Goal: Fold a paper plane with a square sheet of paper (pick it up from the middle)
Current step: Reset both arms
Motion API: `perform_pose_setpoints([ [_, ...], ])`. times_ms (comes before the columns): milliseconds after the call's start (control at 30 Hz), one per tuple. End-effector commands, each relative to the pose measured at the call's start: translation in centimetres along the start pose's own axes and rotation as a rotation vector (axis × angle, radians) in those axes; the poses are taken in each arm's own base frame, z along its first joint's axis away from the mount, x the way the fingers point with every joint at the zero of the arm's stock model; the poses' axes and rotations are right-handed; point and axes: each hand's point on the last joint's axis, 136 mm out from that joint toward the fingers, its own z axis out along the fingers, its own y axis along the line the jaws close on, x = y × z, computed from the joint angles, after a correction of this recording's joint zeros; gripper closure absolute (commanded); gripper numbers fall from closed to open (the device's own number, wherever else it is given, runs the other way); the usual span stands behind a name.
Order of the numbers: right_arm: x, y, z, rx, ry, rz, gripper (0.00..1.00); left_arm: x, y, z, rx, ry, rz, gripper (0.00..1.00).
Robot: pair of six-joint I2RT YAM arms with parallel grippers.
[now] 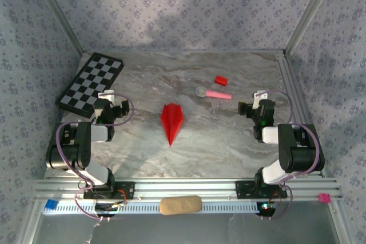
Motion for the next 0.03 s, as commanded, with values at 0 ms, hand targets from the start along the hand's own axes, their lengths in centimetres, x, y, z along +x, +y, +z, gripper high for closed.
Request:
perform_pose_setpoints([
  [0, -1.27, -0.37, 0.21, 0.017, -0.037, 0.015, 0.00, -1.85, -0.15, -0.10, 0.013, -0.065, -0.012, 0.00],
])
